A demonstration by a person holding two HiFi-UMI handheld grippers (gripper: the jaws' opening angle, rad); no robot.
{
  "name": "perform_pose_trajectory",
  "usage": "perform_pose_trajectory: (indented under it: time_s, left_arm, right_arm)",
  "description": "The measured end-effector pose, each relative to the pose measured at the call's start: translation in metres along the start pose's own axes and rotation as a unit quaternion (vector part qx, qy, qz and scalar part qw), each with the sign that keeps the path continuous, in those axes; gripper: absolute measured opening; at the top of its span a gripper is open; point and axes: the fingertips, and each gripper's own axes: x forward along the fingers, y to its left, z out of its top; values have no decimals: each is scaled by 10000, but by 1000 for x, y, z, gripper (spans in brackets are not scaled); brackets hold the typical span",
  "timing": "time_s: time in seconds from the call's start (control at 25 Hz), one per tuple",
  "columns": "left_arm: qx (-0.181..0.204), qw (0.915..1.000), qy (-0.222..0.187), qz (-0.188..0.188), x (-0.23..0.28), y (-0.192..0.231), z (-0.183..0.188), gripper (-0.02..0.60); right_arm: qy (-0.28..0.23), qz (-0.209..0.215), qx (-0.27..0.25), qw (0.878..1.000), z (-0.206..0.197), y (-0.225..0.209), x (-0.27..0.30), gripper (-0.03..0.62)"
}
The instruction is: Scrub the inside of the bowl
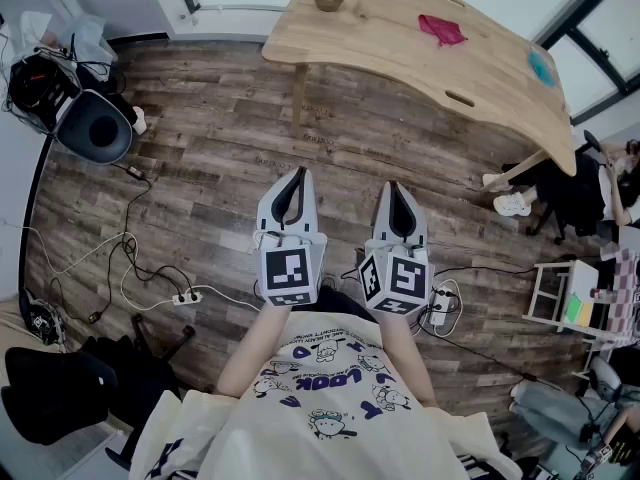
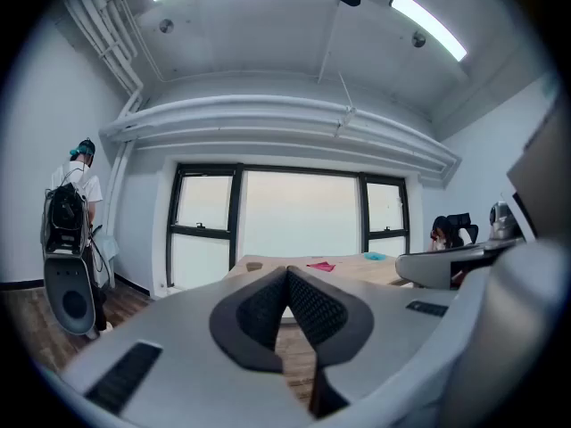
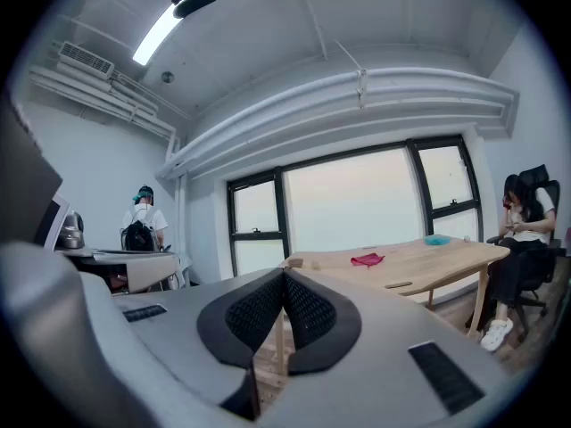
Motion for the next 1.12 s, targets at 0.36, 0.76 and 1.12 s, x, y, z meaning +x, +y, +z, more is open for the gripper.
perform_pose_trajectory:
  time_s: [0.36, 0.76, 1.12]
  left_arm:
    - [-21, 10000, 6, -6, 3, 0, -3, 29]
    - [-54, 9998, 167, 86, 9, -10, -16, 29]
    - [-71, 9994, 259, 227, 13, -18, -22, 29]
  right_arm:
    - [37, 65, 21, 10000, -4, 0, 2, -9]
    - [225, 131, 22, 9997, -15, -13, 3, -8]
    - [329, 238, 113, 9991, -21, -26, 6, -8]
